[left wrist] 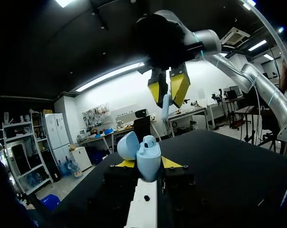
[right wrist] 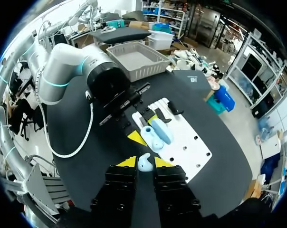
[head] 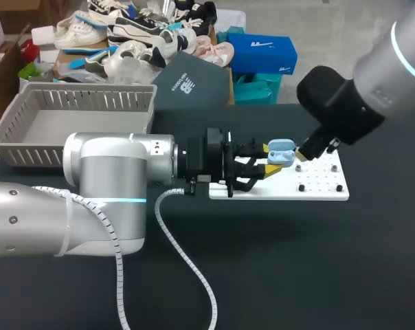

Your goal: Pick up each earbud case from the left stands, insert the matching earbuds, close the lid, and place the case in the box.

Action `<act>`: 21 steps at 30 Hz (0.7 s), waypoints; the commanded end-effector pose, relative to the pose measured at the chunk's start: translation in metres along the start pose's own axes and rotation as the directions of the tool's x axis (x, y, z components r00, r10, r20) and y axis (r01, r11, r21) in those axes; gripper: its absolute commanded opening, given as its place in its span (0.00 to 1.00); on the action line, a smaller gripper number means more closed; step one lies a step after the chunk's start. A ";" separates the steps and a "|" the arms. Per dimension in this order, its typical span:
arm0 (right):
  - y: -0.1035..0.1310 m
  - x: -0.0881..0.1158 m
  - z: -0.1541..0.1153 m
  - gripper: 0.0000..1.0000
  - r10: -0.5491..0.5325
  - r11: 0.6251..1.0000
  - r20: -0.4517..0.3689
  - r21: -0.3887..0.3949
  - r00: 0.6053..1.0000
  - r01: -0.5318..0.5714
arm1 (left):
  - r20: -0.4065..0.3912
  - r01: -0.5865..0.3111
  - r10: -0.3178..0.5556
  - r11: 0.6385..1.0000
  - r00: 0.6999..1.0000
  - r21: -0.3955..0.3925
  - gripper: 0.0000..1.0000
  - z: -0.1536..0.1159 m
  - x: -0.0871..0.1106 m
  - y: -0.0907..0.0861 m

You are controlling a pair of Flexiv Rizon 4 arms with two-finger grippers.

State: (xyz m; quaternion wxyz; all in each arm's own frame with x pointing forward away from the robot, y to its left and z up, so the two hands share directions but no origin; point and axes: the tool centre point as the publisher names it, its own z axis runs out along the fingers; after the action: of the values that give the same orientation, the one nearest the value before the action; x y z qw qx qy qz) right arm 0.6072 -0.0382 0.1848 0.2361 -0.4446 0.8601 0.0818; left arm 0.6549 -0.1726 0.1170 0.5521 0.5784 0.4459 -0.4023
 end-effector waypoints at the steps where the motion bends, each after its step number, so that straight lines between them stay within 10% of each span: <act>1: -0.002 -0.010 0.006 0.00 -0.007 1.000 -0.019 -0.024 1.000 0.006 | 0.002 -0.001 0.001 1.000 1.000 -0.003 0.00 0.000 0.001 -0.001; 21: -0.003 -0.029 0.034 0.00 -0.033 0.999 -0.094 -0.025 0.995 0.030 | 0.002 -0.001 0.001 1.000 1.000 -0.003 0.00 0.000 0.001 -0.001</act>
State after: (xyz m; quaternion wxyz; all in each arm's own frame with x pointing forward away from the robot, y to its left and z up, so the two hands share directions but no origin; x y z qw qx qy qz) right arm 0.6331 -0.0094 0.1691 0.1947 -0.4647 0.8610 0.0699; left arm 0.6549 -0.1726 0.1170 0.5521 0.5783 0.4459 -0.4023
